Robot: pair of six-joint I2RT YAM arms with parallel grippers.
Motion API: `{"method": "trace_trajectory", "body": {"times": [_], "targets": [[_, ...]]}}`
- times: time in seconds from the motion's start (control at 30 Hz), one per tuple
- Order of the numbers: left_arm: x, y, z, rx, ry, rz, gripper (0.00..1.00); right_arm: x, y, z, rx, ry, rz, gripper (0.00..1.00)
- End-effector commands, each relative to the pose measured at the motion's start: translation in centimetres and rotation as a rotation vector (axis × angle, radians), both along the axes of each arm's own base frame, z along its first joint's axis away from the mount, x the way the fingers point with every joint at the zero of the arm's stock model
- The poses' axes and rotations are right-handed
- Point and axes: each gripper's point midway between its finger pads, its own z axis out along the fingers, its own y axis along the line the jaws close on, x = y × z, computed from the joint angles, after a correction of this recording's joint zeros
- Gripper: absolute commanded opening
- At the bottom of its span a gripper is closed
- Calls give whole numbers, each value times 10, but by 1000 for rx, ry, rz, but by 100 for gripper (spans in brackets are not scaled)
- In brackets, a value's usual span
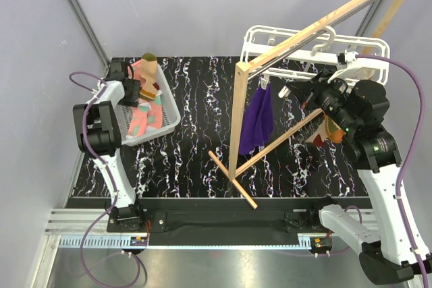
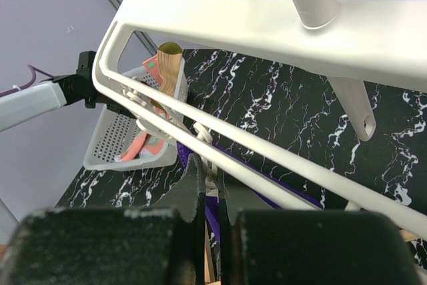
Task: Clip the socks to the hanger
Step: Pick up the sock from the bin.
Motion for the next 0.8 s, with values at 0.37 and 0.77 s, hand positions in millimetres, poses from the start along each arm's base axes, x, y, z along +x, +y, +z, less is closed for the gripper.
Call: {"method": "trace_trajectory", "body": {"times": [0.37, 0.77], "targets": [[37, -13, 10, 9, -119, -117, 9, -7, 4, -44, -64, 159, 25, 0], [11, -18, 128, 437, -328, -402, 0, -7, 4, -47, -57, 161, 24, 0]]}}
